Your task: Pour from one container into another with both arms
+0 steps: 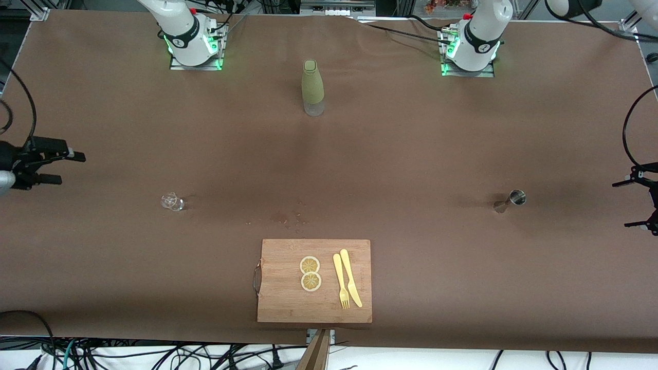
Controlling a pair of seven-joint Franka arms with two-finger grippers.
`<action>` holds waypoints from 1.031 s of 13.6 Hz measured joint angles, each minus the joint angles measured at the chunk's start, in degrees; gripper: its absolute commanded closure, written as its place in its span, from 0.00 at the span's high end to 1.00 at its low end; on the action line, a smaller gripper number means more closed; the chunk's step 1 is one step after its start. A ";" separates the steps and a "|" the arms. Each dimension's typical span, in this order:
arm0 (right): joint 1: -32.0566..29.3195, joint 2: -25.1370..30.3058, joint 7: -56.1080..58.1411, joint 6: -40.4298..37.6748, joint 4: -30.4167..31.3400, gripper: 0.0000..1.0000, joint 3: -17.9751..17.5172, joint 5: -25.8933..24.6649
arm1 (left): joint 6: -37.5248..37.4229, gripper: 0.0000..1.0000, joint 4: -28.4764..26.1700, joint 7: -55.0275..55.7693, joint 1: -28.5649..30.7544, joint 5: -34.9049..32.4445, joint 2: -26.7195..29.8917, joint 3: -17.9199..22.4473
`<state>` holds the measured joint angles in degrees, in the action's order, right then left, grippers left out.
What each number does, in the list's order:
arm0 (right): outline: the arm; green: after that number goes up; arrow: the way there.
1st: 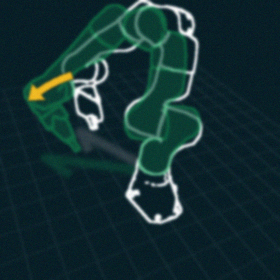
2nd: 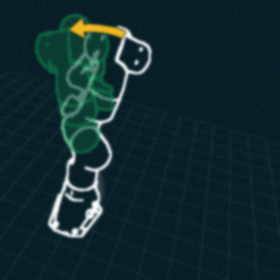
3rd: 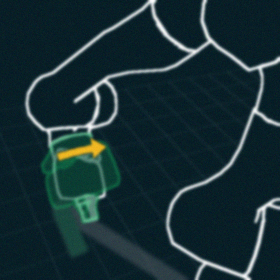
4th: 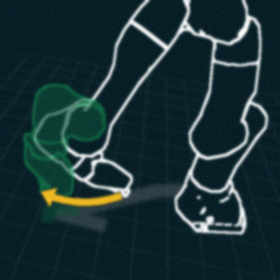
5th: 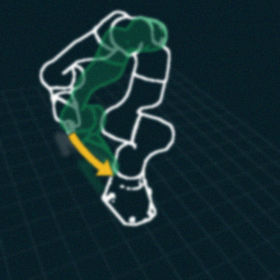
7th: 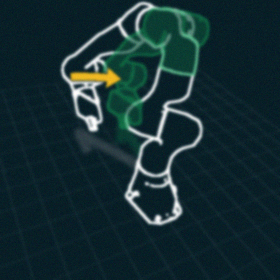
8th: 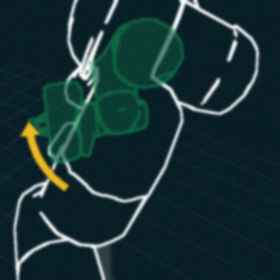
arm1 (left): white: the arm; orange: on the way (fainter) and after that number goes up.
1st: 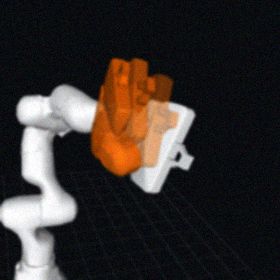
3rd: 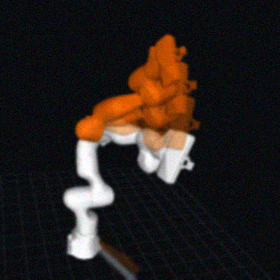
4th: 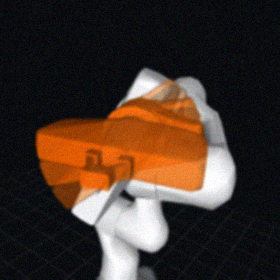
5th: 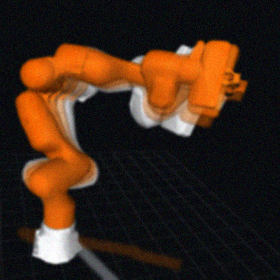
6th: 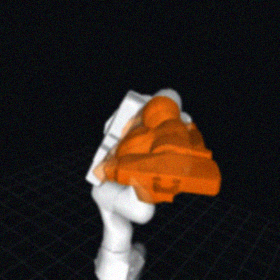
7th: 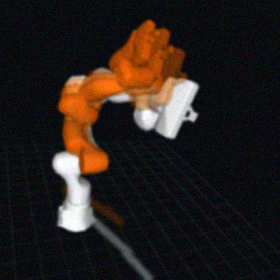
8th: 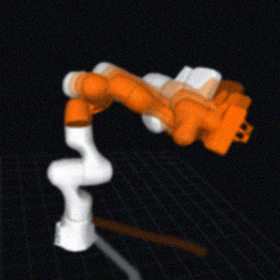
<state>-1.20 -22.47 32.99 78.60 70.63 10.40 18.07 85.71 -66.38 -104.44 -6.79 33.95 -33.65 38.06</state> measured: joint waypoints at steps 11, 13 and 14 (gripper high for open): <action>4.78 10.39 -22.33 -2.55 5.45 1.00 -5.26 -18.15 | 2.46 1.00 -19.84 65.93 -11.48 -26.52 28.22 -9.15; 4.49 11.53 -22.34 -0.77 5.45 1.00 -4.05 -18.65 | 1.20 1.00 -21.04 72.55 -11.46 -27.44 29.66 -10.79; 4.33 12.37 -22.34 -0.01 5.44 1.00 -3.48 -18.68 | 0.44 1.00 -21.30 75.07 -11.44 -27.67 29.98 -11.37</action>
<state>3.13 -10.10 10.65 78.59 76.07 6.91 -0.61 86.15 -87.68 -29.37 -18.24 6.29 -3.67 26.69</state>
